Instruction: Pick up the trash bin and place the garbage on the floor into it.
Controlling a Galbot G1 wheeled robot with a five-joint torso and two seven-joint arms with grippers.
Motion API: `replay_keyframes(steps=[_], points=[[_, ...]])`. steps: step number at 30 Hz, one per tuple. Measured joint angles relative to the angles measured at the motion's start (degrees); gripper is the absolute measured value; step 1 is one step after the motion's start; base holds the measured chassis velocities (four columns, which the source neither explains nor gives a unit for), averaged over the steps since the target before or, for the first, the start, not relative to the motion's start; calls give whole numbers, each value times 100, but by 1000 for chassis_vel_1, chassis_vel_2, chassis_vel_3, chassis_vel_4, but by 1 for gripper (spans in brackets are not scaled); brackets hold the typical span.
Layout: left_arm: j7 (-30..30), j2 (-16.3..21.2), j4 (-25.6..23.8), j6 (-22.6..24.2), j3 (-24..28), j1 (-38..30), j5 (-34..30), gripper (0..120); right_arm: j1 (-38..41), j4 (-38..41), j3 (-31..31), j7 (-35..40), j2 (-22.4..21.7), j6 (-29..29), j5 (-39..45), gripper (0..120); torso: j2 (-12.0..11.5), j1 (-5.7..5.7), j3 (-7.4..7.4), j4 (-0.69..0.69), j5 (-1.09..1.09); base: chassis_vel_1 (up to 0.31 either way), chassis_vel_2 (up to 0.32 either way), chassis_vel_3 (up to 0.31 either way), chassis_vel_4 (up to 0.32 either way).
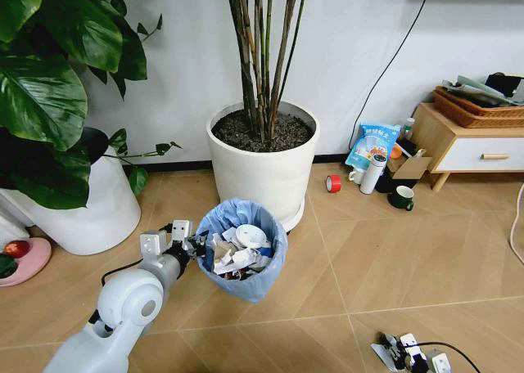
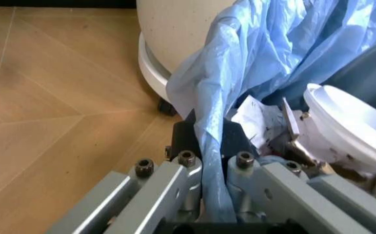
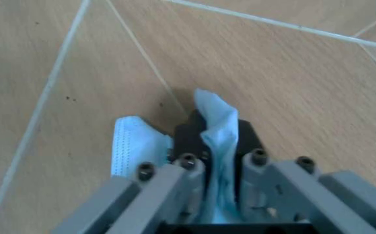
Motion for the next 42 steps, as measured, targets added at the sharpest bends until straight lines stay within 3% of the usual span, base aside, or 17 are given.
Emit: replay_keyframes(steps=[2,18,31,42], points=[[-4,-4,1,0,0,-8,0,0,-15,19,6,17,5,-6,-1,0,0,0,0,-1,-1,0,0,0,0],[-8,47,-40,0,-16,-13,-24,0,-258,621,186,220,82,-42,387,0,-1,1,1,-2,-1,0,0,0,0],[-3,97,-71,-2,-32,26,-26,0,-184,2254,524,555,-159,-89,890,0,-1,1,0,-1,-2,0,0,0,0],[57,159,-5,-2,104,59,51,0,41,3903,268,799,-576,-562,1481,0,-1,0,0,-1,-2,0,0,0,0]])
